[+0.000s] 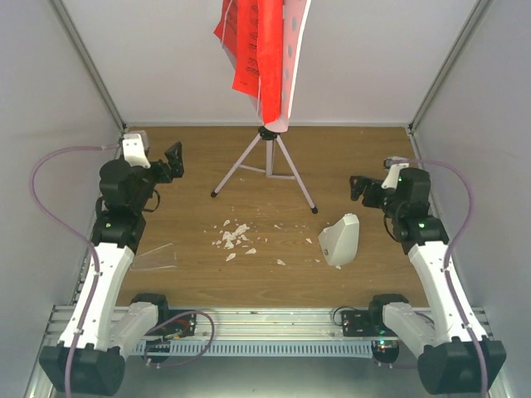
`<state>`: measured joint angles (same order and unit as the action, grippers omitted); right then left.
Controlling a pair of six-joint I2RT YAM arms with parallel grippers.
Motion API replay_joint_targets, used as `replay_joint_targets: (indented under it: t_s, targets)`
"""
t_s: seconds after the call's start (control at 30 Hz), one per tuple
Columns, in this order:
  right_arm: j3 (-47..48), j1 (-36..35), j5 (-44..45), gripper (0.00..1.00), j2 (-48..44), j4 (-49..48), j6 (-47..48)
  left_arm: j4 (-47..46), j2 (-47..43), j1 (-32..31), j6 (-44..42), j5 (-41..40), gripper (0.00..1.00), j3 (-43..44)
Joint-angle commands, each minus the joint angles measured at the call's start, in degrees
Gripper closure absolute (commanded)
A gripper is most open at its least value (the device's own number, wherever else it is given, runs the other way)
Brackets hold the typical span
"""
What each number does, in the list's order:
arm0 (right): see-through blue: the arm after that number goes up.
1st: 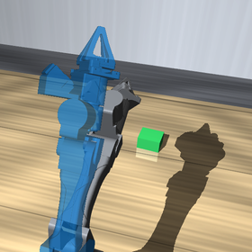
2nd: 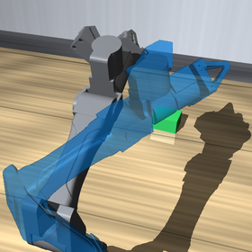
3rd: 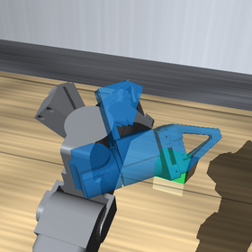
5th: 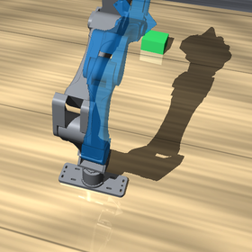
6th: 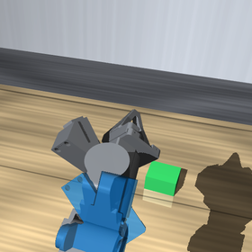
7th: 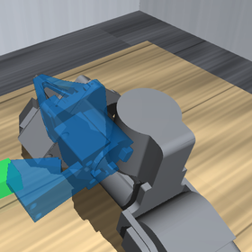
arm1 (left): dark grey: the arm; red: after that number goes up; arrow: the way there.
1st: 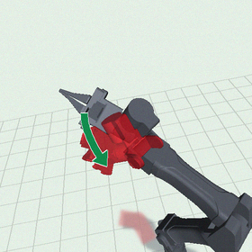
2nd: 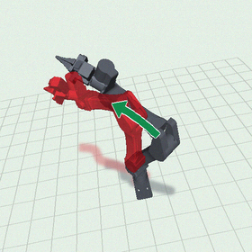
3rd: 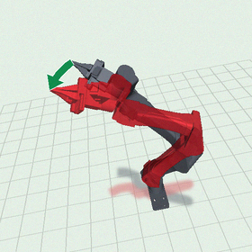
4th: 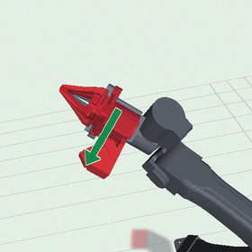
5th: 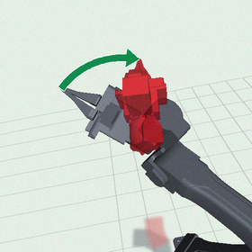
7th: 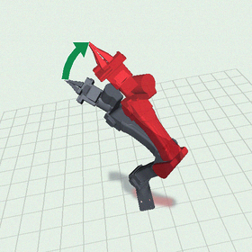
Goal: Pack up the instrument practice props
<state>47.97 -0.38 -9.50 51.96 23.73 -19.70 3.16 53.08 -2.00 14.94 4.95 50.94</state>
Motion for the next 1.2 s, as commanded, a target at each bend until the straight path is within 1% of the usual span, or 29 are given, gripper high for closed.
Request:
replay_joint_targets:
  t_s: [0.0, 0.1, 0.23, 0.3, 0.37, 0.57, 0.73, 0.93, 1.03, 1.17]
  targets:
    - [3.34, -6.33, 0.21, 0.0, 1.4, 7.57, 1.69, 16.16, -1.82, 0.24, -5.18, 7.9, 0.01, 4.26]
    - [3.93, -10.51, 1.35, 0.0, 1.89, 9.4, 1.12, 18.91, -1.09, 0.24, -7.57, 8.83, 0.01, 6.43]
    - [4.42, -16.07, 6.32, 0.01, 2.53, 13.88, -1.38, 15.18, -2.77, 0.24, -7.17, 6.69, 0.01, 3.65]
    - [4.43, -18.1, 8.92, 0.03, 2.63, 16.67, -3.24, 13.17, -3.22, 0.24, -7.04, 5.76, 0.01, 1.96]
    - [4.27, -19.79, 9.4, 0.05, 2.0, 18.82, -5.4, 11.84, -3.05, 0.24, -7.48, 4.91, 0.01, 0.66]
    - [3.09, -23.07, 9.38, 0.02, -0.14, 24.06, -11.12, 10.86, -2.03, 0.24, -9.17, 3.14, 0.01, -1.54]
    - [1.13, -24.35, 9.41, 0.03, -0.49, 25.52, -12.77, 10.61, -2.56, 0.24, -9.45, 2.68, 0.01, -2.3]
    - [1.3, -25.75, 12.13, 0.19, 1.08, 26.22, -13.96, 10.87, -3.09, 0.15, -9.57, 2.88, 0.01, -3.34]
    - [1.08, -26.26, 12.42, 0.25, 2.09, 26.4, -14.28, 11.01, -3.1, 0.15, -9.58, 2.62, 0.01, -3.68]
    - [1.38, -26.78, 13.6, 0.27, 3.04, 26.64, -14.66, 11.16, -2.83, 0.07, -9.49, 2.84, 0.01, -3.8]
